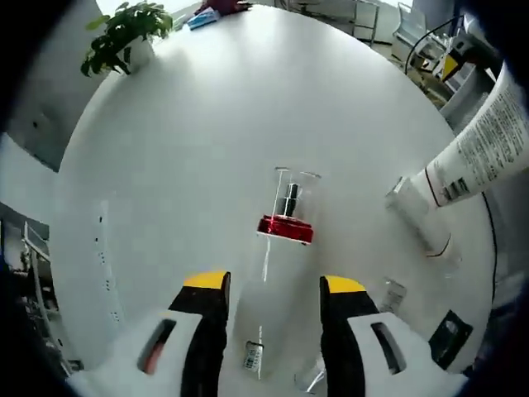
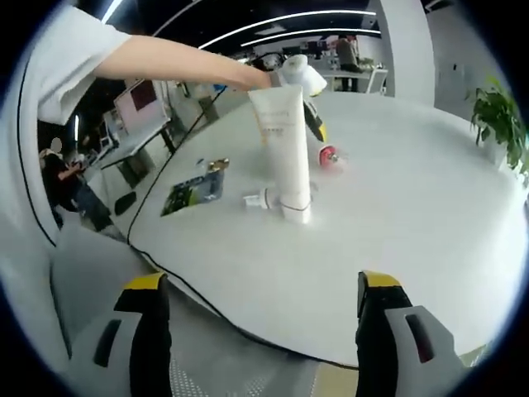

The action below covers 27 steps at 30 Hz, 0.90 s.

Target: Arrange the skincare products in the storage area until every visible bottle or jar stands upright without overlapping.

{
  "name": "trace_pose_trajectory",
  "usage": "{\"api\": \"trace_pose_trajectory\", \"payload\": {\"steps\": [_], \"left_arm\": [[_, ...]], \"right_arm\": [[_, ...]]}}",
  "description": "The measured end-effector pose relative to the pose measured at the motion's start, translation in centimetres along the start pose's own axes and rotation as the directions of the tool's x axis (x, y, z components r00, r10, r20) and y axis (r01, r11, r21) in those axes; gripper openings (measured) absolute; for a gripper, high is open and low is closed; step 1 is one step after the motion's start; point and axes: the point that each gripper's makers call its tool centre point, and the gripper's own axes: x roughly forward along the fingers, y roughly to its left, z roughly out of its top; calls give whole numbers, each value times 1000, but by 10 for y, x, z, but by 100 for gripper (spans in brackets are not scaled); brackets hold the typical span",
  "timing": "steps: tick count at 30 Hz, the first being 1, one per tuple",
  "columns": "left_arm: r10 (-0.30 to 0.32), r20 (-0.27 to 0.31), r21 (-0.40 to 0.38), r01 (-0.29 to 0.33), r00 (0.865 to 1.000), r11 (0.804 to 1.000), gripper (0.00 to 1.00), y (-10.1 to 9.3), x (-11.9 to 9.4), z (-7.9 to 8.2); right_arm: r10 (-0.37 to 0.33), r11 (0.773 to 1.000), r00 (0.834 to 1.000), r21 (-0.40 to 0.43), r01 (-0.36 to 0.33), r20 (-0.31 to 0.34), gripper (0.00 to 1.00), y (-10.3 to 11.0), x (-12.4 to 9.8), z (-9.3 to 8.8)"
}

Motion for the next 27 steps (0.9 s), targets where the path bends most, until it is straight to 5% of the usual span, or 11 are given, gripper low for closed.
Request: {"api": "trace_pose_trajectory", "payload": {"steps": [7, 18, 27], "left_arm": [[-93, -42, 53, 95, 995, 994, 39, -7, 3, 8], [-115, -55, 140, 122, 992, 983, 34, -1, 12, 11], [-103, -56, 40, 106, 993, 994, 32, -4, 9, 7]], "right_arm": [[-1, 1000, 1000, 15, 1, -7, 93, 0, -1, -1], [-9, 999, 1000, 32, 9, -4, 91, -3, -1, -1], [-7, 999, 1000, 37, 7, -4, 90, -3, -2, -1]]}}
